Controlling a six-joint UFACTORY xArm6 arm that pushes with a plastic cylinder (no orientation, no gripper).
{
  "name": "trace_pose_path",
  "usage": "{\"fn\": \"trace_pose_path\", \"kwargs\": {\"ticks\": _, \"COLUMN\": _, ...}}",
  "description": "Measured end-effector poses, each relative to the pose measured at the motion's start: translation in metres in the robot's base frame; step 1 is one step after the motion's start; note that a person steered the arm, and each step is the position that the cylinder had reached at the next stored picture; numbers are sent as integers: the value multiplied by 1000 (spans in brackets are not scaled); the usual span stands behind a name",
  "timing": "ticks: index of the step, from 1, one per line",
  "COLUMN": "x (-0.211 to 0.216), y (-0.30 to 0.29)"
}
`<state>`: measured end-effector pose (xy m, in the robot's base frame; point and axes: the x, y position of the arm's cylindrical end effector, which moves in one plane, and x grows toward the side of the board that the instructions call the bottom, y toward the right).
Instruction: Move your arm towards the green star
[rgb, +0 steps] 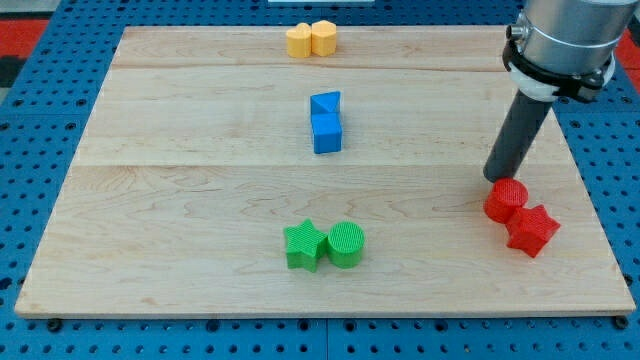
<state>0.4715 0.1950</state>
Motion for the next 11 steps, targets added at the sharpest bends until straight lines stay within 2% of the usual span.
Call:
{"fn": "trace_pose_path", "kwargs": {"ticks": 3, "x": 9, "y": -10}}
{"fn": "trace_pose_path", "kwargs": {"ticks": 7, "x": 18, "y": -272}}
{"fn": "trace_pose_path", "kwargs": {"ticks": 8, "x": 32, "y": -293}}
{"fn": "trace_pose_path", "kwargs": {"ticks": 10, "x": 90, "y": -262}}
{"fn": "trace_pose_path", "kwargs": {"ticks": 11, "x": 97, "y": -258}}
